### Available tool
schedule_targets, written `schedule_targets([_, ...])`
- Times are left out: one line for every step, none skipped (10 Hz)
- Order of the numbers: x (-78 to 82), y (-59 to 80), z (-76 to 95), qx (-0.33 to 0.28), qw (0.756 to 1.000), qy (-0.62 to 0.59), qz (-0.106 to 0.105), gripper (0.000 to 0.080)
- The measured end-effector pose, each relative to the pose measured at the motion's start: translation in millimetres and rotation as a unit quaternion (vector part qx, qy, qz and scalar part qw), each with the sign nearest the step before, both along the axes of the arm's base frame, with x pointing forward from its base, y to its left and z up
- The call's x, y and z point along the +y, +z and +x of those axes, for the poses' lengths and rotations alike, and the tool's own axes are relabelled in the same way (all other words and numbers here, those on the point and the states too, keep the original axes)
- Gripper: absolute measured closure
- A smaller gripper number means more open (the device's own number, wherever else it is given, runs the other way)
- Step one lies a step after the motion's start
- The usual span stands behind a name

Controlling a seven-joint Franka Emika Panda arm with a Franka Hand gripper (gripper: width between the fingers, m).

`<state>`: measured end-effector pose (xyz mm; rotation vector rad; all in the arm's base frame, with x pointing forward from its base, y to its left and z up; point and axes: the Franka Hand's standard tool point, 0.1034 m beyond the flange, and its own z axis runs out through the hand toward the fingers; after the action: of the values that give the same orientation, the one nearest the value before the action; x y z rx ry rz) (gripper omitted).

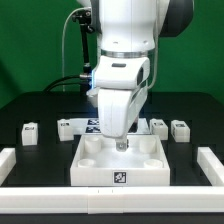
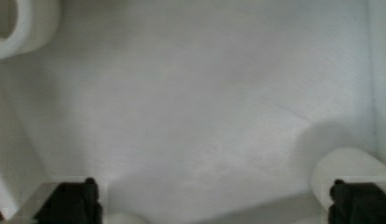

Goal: Assemble one leg

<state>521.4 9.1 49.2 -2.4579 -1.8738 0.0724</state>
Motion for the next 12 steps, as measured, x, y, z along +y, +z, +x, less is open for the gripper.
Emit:
schedule_targets([-8.7, -1.8, -6.5, 0.003, 1.0, 0.024, 0.004, 0.015])
schedule_targets([-18.2, -5.8, -20.8, 0.011, 0.999, 0.052, 0.007, 0.015])
schedule_targets([-22.1, -8.3, -39.0, 0.023, 0.998, 0.054, 0.007, 0.015])
schedule_targets([-25.1, -11.6, -51.8, 0.024, 0.996, 0.086, 0.011, 0.015])
schedule_targets([-28.2, -18.0, -67.7, 0.027, 0.994, 0.101, 0.014, 0.015])
schedule_targets([-23.9, -22.9, -77.3, 0.023, 0.994, 0.103, 0.015, 0.015])
schedule_targets([-21.1, -28.2, -85.7, 0.026, 0.994, 0.105, 0.017, 0.015])
schedule_targets([-21.1, -33.6, -90.5, 0.032, 0.994, 0.103, 0.018, 0.015])
schedule_targets([-21.6, -37.5, -91.1, 0.036, 0.994, 0.102, 0.019, 0.015])
schedule_targets([-22.7, -39.9, -90.2, 0.037, 0.994, 0.101, 0.019, 0.015])
schedule_targets([-23.1, -40.1, -86.9, 0.035, 0.994, 0.101, 0.019, 0.015])
schedule_targets([-22.7, -39.9, -83.9, 0.034, 0.994, 0.1, 0.019, 0.015])
